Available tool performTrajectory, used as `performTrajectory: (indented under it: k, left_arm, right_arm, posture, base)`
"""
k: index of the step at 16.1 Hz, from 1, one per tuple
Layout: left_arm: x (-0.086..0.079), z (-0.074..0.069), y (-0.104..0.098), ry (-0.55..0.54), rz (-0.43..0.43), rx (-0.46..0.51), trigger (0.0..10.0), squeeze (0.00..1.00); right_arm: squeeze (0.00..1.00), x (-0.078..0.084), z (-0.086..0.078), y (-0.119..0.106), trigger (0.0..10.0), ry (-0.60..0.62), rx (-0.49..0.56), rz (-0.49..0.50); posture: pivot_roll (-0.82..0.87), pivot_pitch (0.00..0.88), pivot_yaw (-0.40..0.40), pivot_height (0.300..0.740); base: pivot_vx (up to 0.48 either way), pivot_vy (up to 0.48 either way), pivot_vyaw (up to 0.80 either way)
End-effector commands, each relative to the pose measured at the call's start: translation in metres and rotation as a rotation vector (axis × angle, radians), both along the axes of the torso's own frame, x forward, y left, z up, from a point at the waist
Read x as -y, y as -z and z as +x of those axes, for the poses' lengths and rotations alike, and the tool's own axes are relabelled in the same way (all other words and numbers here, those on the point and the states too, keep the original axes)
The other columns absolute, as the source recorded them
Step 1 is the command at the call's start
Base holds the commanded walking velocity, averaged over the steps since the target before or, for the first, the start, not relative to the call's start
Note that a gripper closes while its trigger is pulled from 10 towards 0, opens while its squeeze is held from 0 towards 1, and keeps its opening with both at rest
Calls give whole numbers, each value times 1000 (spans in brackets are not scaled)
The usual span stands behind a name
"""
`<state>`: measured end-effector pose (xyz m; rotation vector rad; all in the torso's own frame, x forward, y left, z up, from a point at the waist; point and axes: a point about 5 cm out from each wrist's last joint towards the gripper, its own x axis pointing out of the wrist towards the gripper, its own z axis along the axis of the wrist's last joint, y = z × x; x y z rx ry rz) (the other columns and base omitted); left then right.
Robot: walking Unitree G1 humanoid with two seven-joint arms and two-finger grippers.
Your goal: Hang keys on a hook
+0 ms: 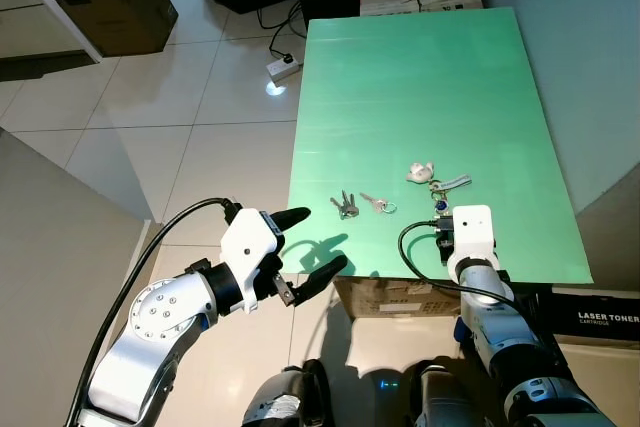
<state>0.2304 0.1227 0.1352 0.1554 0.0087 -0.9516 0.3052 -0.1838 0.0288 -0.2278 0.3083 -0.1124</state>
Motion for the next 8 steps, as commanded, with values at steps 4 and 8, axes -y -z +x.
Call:
performTrajectory:
  k: [4,8]
  left_arm:
    - [-4,-3,-1,0,12,-3,10000,0]
    - [-5,-2,-1,1,16,-2,10000,0]
  right_arm:
    - [0,-3,-7,11,8000,16,-47,28]
    - [0,-2,-6,11,5059,18,-49,30]
  posture:
    - [21,234,205,740]
    - [22,234,207,740]
  base:
    - [0,0,0]
    - [0,0,0]
